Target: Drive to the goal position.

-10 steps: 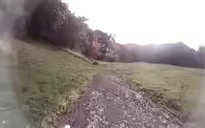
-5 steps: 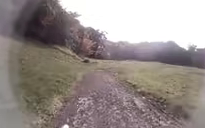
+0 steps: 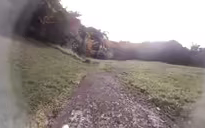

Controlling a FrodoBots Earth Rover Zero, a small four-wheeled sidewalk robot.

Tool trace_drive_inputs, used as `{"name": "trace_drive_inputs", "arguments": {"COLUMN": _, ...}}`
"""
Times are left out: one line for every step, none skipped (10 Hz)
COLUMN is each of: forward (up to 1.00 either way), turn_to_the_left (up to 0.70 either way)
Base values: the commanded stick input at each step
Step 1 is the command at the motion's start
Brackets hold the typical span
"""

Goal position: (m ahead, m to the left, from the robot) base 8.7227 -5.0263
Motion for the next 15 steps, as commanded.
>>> {"name": "trace_drive_inputs", "arguments": {"forward": 0.85, "turn_to_the_left": 0.0}}
{"name": "trace_drive_inputs", "arguments": {"forward": 0.85, "turn_to_the_left": 0.0}}
{"name": "trace_drive_inputs", "arguments": {"forward": 0.85, "turn_to_the_left": 0.0}}
{"name": "trace_drive_inputs", "arguments": {"forward": 0.85, "turn_to_the_left": 0.14}}
{"name": "trace_drive_inputs", "arguments": {"forward": 0.85, "turn_to_the_left": 0.01}}
{"name": "trace_drive_inputs", "arguments": {"forward": 0.85, "turn_to_the_left": 0.0}}
{"name": "trace_drive_inputs", "arguments": {"forward": 0.85, "turn_to_the_left": 0.0}}
{"name": "trace_drive_inputs", "arguments": {"forward": 0.85, "turn_to_the_left": 0.0}}
{"name": "trace_drive_inputs", "arguments": {"forward": 0.85, "turn_to_the_left": 0.0}}
{"name": "trace_drive_inputs", "arguments": {"forward": 0.85, "turn_to_the_left": 0.0}}
{"name": "trace_drive_inputs", "arguments": {"forward": 0.85, "turn_to_the_left": 0.0}}
{"name": "trace_drive_inputs", "arguments": {"forward": 0.85, "turn_to_the_left": 0.0}}
{"name": "trace_drive_inputs", "arguments": {"forward": 0.85, "turn_to_the_left": 0.0}}
{"name": "trace_drive_inputs", "arguments": {"forward": 0.85, "turn_to_the_left": 0.0}}
{"name": "trace_drive_inputs", "arguments": {"forward": 0.85, "turn_to_the_left": 0.0}}
